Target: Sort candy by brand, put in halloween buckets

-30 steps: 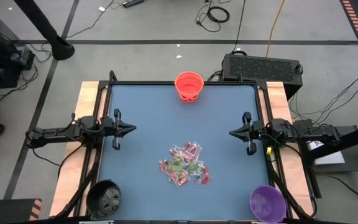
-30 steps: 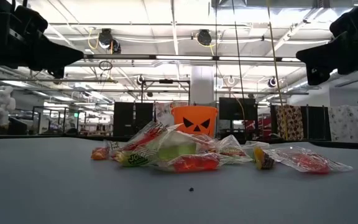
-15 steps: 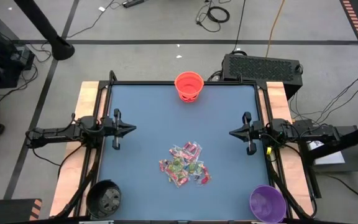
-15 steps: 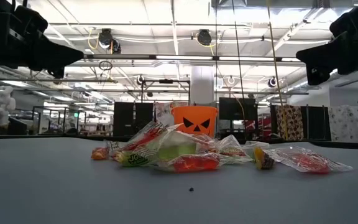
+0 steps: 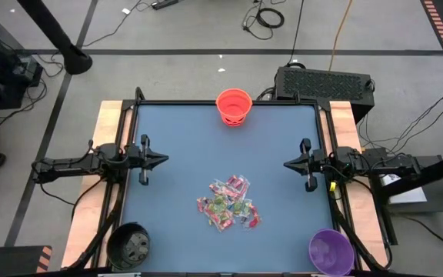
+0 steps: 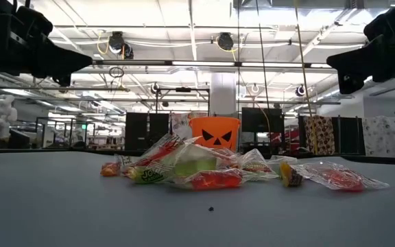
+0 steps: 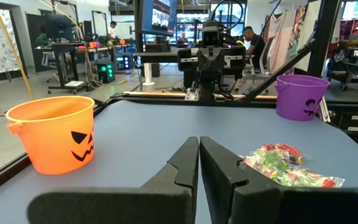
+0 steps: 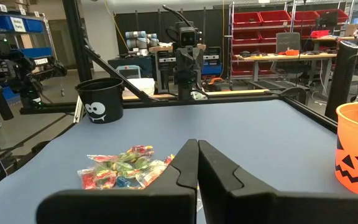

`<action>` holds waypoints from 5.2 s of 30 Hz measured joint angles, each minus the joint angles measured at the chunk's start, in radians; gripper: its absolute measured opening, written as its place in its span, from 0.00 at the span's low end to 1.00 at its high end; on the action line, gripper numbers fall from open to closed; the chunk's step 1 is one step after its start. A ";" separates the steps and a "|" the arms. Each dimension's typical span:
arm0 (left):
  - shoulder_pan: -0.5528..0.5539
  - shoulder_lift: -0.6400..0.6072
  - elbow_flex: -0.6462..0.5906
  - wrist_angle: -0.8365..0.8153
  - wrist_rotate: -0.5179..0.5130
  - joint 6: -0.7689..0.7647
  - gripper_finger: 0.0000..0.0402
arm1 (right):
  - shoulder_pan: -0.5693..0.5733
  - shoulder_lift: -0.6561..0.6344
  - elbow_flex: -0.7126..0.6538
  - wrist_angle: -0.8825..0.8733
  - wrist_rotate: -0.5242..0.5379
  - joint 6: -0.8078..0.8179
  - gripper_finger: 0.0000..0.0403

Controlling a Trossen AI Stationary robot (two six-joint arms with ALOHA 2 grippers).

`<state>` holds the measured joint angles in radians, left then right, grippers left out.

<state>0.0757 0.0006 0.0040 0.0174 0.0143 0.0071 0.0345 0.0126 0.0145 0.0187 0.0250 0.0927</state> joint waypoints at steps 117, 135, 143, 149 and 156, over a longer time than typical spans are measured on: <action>-0.128 0.886 0.933 -0.464 -0.106 -0.179 0.02 | 0.000 0.000 -0.001 0.006 0.003 0.313 0.00; -0.196 0.896 0.784 -0.188 -0.215 -0.043 0.02 | 0.000 0.473 0.886 -0.274 0.084 0.039 0.00; -0.194 0.896 0.784 -0.180 -0.215 0.015 0.02 | 0.035 0.935 1.204 -0.686 0.083 0.056 0.00; -0.194 0.896 0.784 -0.199 -0.212 -0.016 0.02 | 0.107 1.088 1.028 -0.577 0.115 0.172 0.00; -0.194 0.906 0.784 -0.217 -0.203 -0.050 0.02 | 0.149 1.197 0.763 -0.140 0.137 0.316 0.00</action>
<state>-0.1184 0.9062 0.7879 -0.1998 -0.1892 -0.0425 0.1838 1.2092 0.7772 -0.1217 0.1618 0.4084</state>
